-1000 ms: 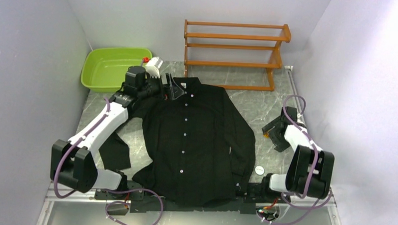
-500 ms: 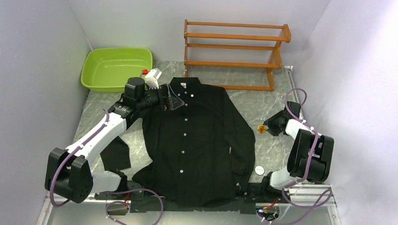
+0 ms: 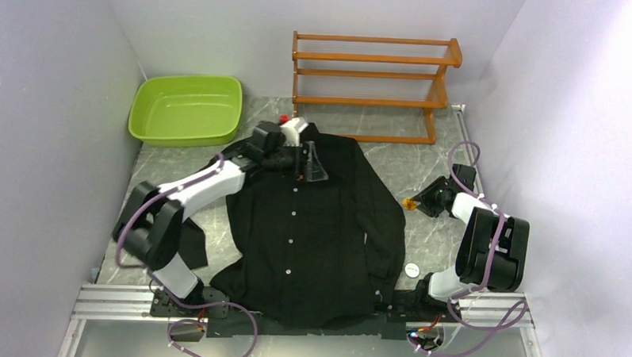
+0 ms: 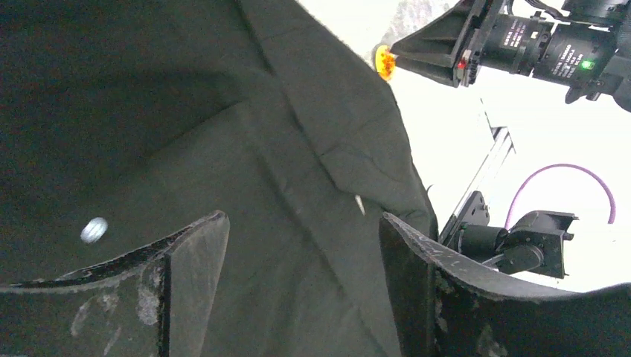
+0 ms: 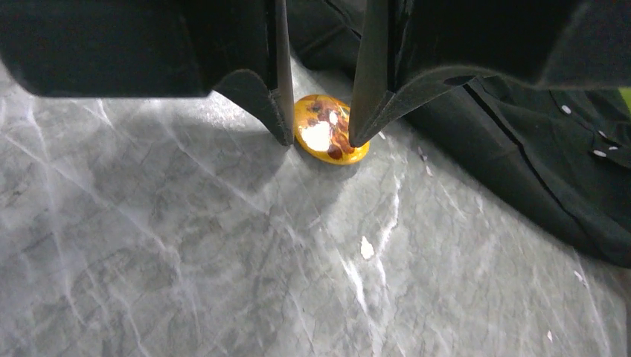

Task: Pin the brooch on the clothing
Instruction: Pick up the brooch from the center of the board.

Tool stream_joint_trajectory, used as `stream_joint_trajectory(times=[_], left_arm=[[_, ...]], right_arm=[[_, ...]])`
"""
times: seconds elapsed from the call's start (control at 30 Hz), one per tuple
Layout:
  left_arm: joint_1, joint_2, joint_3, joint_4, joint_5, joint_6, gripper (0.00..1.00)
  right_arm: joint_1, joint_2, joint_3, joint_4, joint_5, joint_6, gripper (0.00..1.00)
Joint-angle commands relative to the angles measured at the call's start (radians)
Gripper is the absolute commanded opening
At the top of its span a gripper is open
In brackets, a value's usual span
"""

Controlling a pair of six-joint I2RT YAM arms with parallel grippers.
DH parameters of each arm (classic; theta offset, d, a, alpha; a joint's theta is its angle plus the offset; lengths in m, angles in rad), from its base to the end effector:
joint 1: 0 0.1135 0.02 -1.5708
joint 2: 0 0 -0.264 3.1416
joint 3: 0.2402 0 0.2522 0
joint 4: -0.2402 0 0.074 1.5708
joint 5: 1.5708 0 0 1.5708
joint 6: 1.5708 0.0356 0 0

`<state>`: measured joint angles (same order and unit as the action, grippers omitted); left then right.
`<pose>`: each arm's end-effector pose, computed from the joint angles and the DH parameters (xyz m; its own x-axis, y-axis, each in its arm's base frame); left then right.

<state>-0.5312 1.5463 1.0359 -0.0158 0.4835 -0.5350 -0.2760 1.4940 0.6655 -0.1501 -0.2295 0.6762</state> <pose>0.2915 -0.1905 0.2571 -0.7779 -0.0665 -0.6249 0.4632 0.6112 -0.6417 0.2622 -0.0658 0.1466 -0.5330 0.7844 -0.3172 0.6113 0.6162 0.4965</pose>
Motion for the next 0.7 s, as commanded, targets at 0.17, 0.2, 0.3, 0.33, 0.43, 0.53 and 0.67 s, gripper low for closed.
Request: stream_joint_trajectory(times=[0.17, 0.2, 0.3, 0.33, 0.43, 0.53, 0.67], left_arm=[[-0.246, 0.547, 0.539, 0.1, 0.147, -0.07, 0.63], [-0.263, 0.62, 0.609, 0.102, 0.166, -0.094, 0.62], [-0.297, 0.799, 0.759, 0.197, 0.19, -0.245, 0.61], [-0.299, 0.87, 0.799, 0.24, 0.2, -0.299, 0.6], [-0.299, 1.012, 0.916, 0.33, 0.224, -0.424, 0.54], [-0.298, 1.111, 1.008, 0.329, 0.226, -0.476, 0.53], [-0.297, 1.173, 1.052, 0.309, 0.212, -0.488, 0.55]], right_arm=[[-0.001, -0.054, -0.01, -0.024, 0.027, -0.029, 0.39], [-0.002, -0.057, -0.014, -0.026, 0.033, -0.026, 0.39], [-0.004, -0.071, -0.03, -0.018, 0.042, -0.015, 0.39], [-0.007, -0.076, -0.035, -0.018, 0.044, -0.011, 0.39], [-0.013, -0.096, -0.054, -0.011, 0.049, -0.001, 0.4], [-0.02, -0.108, -0.058, -0.011, 0.047, -0.006, 0.39], [-0.025, -0.11, -0.063, -0.002, 0.038, -0.012, 0.38]])
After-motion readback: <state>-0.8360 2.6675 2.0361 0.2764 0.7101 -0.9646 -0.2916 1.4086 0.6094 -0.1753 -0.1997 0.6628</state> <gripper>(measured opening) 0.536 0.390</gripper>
